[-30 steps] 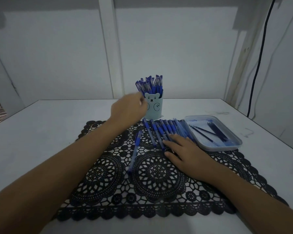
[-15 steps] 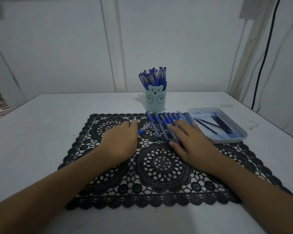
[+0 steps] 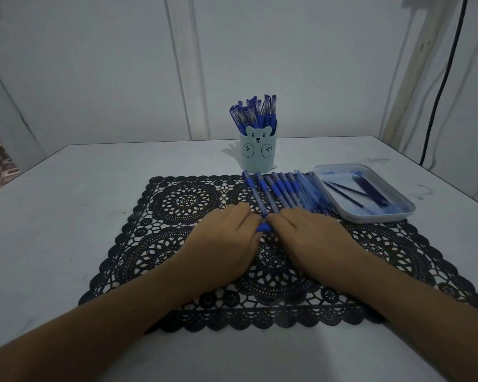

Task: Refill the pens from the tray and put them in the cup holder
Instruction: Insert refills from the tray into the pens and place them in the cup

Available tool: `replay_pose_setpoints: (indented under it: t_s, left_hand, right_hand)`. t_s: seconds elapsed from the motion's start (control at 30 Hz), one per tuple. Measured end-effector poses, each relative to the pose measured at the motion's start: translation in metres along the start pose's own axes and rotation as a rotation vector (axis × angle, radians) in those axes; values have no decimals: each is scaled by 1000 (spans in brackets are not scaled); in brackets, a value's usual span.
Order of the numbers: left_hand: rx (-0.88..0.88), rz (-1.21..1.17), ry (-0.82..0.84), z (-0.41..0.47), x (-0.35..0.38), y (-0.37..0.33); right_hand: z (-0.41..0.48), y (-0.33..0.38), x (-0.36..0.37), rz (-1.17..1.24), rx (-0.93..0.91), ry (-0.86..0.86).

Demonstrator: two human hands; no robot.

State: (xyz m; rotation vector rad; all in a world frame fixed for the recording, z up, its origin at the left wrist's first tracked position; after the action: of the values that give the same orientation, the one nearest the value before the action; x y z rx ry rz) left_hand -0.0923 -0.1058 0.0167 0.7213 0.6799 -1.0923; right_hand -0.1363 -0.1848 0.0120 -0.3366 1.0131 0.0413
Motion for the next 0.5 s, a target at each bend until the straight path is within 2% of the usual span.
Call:
replay_pose_setpoints:
  t_s: [0.1, 0.17, 0.33, 0.4, 0.5]
  left_hand:
    - [34, -21, 37, -1, 3, 3]
    - [13, -51, 57, -2, 4, 6]
    - [-48, -103, 86, -4, 9, 9]
    - [-138, -150, 80, -5, 11, 19]
    - [-318, -227, 53, -6, 11, 37]
  right_hand:
    - [-2, -3, 5, 30, 8, 93]
    - [-3, -7, 4, 43, -1, 92]
    - [-4, -17, 4, 111, 124, 133]
    - [-4, -22, 1, 200, 224, 121]
    - [-12, -32, 8, 310, 248, 119]
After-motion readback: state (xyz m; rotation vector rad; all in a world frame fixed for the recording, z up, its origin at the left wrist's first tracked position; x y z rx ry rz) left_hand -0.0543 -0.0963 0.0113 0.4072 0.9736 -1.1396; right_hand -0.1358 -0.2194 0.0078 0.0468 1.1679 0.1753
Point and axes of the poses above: each hand's wrist, its own z-axis towards the middle knuckle, its own x-axis out of the palm, y = z × x, the point moved 7 cm from there along z, towards the middle knuckle, and after that the axes turned 4 degrees about -x, right-handed, at the moved point
